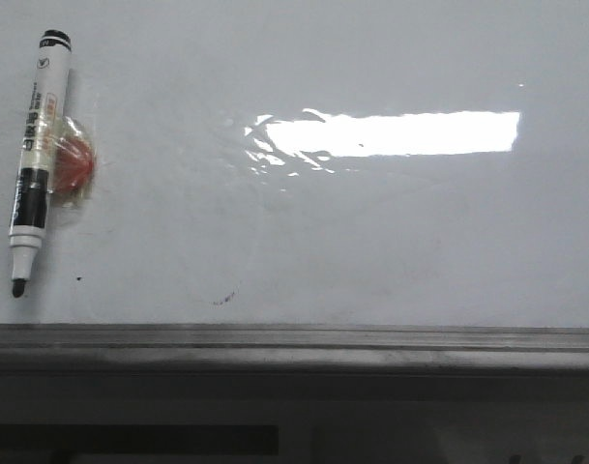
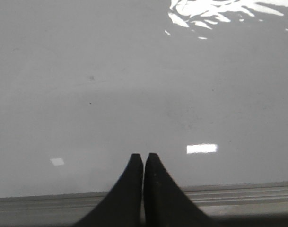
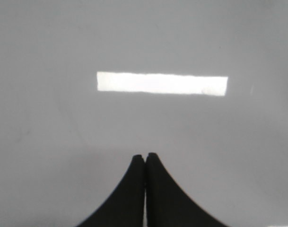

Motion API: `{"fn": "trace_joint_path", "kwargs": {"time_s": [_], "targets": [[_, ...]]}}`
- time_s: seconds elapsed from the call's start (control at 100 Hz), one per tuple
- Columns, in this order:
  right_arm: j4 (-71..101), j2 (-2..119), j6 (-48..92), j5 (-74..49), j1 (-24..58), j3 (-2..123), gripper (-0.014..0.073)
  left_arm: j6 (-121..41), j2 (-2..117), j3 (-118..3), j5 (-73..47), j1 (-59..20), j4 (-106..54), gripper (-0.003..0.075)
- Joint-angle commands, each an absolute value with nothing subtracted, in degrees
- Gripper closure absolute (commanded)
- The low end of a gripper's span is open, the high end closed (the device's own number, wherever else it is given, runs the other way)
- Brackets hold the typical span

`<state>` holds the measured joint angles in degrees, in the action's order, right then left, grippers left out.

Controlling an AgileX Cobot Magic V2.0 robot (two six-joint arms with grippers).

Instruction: Write number 6 on whiteboard

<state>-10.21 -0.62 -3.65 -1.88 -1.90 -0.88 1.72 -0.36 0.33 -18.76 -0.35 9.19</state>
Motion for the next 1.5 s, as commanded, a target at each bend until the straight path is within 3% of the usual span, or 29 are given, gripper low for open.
{"fn": "trace_joint_path", "kwargs": {"time_s": [0.0, 0.32, 0.54, 0.88, 0.95, 1.1, 1.15, 1.49], "targets": [[-9.8, -1.7, -3.5, -0.4, -2.1, -2.3, 0.0657, 2.0, -2.2, 2.8, -13.3, -0.7, 9.9, 0.0739], [-1.5, -0.8, -3.5, -7.7, -2.1, -0.3, 0.0657, 2.4, -2.2, 2.2, 2.4, -0.7, 7.6, 0.0739], [-0.4, 6.8, -3.5, -14.4, -2.1, 5.2, 0.0657, 3.0, 0.9, -9.4, -15.7, -0.7, 3.5, 0.0739], [0.0, 18.6, -3.5, -14.0, -2.1, 12.1, 0.0657, 3.0, 7.4, -19.0, -16.5, -0.8, 3.3, 0.0732], [0.0, 18.9, -3.5, -13.5, -2.1, 12.1, 0.0657, 3.0, 7.4, -19.0, -16.5, -0.8, 3.1, 0.0662], [-0.4, 18.9, -3.5, -13.4, -2.0, 12.1, 0.0657, 3.0, 7.4, -18.6, -13.0, -0.8, 2.5, 0.0317], [-0.4, 18.9, -3.5, -12.6, -2.0, 12.1, 0.0657, 3.0, 7.4, -18.2, -10.1, -0.8, 2.1, 0.0253], [0.0, 18.9, -3.5, -11.1, 0.8, 12.1, 0.0657, -0.7, 7.6, -17.9, -4.3, -1.8, -0.6, 0.0239]]}}
